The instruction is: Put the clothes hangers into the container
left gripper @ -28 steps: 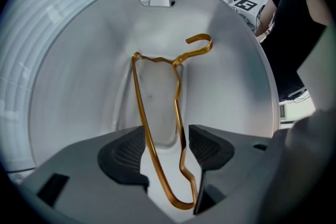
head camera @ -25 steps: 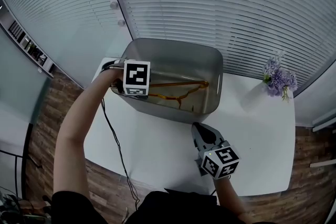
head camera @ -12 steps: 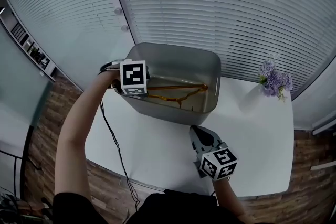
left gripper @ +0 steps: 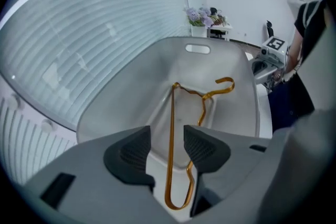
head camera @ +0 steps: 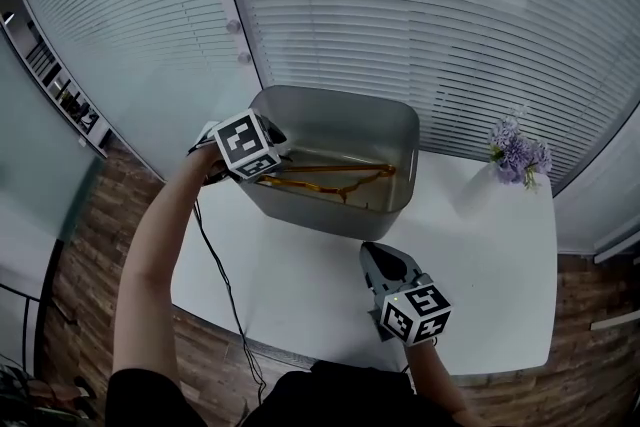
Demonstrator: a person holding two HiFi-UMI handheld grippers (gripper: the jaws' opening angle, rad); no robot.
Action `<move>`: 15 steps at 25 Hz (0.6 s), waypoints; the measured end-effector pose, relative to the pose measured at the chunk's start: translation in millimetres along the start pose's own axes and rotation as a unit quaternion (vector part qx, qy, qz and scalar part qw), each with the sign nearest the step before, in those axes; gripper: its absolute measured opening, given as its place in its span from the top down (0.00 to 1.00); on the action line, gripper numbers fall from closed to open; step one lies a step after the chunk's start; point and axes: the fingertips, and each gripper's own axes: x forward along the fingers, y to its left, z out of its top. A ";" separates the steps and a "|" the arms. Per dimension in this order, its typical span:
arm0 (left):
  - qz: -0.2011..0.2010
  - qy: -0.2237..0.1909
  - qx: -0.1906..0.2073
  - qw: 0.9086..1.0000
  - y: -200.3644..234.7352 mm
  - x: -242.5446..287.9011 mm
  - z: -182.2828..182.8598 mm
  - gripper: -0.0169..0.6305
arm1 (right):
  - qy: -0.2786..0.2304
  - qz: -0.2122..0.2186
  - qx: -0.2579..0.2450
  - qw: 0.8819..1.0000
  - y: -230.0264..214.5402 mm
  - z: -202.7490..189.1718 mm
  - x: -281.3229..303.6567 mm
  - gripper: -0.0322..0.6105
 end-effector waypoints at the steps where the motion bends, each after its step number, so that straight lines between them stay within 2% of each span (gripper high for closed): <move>1: 0.008 -0.014 -0.021 1.000 3.8 -1.7 1.2 0.68 | 0.000 -0.001 -0.001 1.000 0.1 -0.1 -1.0 0.91; 4: 0.029 -0.041 -0.062 0.997 10.9 -7.0 3.1 0.71 | -0.002 -0.002 -0.002 1.000 1.2 0.8 -3.3 0.91; 8: 0.071 -0.055 -0.082 0.993 17.3 -14.9 7.9 0.76 | -0.006 0.001 -0.006 1.000 5.1 3.0 -8.2 0.91; 12: 0.125 -0.088 -0.121 0.981 32.8 -30.3 12.4 0.86 | -0.010 0.003 -0.009 1.000 9.8 4.6 -14.0 0.91; 15: 0.143 -0.106 -0.155 0.972 37.0 -41.1 12.0 0.92 | -0.011 0.003 -0.012 1.000 13.8 3.8 -19.6 0.91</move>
